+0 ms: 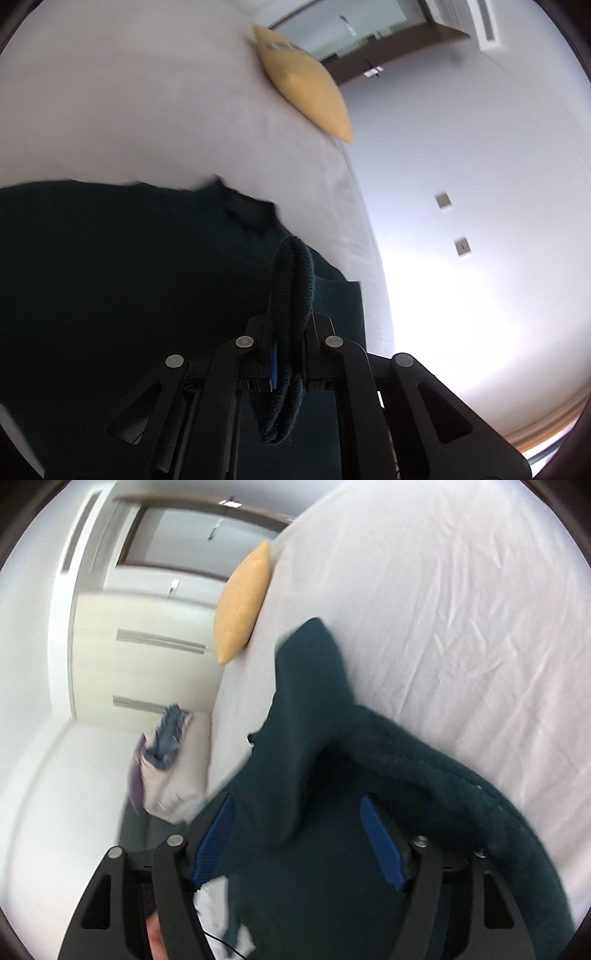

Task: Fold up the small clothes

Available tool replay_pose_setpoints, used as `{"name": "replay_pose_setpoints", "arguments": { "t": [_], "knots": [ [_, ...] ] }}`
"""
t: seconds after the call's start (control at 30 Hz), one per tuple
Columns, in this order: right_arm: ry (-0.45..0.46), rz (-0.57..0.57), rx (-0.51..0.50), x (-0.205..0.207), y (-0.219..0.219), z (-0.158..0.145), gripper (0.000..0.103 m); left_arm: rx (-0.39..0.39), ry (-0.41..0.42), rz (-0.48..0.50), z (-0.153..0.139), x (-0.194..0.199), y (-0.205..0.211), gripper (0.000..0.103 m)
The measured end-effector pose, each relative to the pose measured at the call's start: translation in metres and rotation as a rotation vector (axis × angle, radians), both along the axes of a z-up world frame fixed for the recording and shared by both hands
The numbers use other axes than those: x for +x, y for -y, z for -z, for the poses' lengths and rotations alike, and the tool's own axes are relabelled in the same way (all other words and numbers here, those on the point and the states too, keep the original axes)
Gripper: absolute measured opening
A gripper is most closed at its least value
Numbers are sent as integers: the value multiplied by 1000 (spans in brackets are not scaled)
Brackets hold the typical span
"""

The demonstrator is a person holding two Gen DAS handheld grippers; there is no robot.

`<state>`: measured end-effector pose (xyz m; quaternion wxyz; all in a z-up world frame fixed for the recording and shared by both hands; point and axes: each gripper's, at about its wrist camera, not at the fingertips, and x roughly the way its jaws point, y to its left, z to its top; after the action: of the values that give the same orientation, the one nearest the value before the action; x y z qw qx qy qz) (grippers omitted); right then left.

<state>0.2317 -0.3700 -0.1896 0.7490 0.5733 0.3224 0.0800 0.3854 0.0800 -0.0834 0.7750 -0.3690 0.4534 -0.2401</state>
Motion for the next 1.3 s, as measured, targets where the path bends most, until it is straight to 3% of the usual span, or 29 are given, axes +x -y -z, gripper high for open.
{"name": "replay_pose_setpoints", "arguments": {
  "t": [0.17, 0.3, 0.63, 0.73, 0.83, 0.97, 1.07, 1.13, 1.3],
  "knots": [
    [21, 7, 156, 34, -1, 7, 74, -1, -56, -50, 23, -3, -29, 7],
    [-2, 43, 138, 44, 9, 9, 74, 10, -84, -59, 44, -8, -42, 7],
    [-22, -1, 163, 43, 25, 12, 76, 31, -124, -61, 81, 3, -34, 7],
    [25, -51, 144, 47, 36, -5, 76, 50, -147, -63, 99, 6, -34, 7],
    [28, -178, 102, 67, 35, -18, 76, 47, -163, -82, 112, 7, -37, 7],
    [25, -267, 3, 99, 38, -31, 76, 41, -139, -93, 120, 12, -36, 7],
    [82, -378, -92, 114, 25, -57, 76, 73, -130, -87, 122, 17, -33, 7],
    [76, -381, -124, 126, 23, -61, 76, 77, -116, -98, 122, 20, -32, 7],
    [21, -327, -61, 162, 38, -33, 76, 142, -103, -78, 112, 26, -23, 7]
  ]
}}
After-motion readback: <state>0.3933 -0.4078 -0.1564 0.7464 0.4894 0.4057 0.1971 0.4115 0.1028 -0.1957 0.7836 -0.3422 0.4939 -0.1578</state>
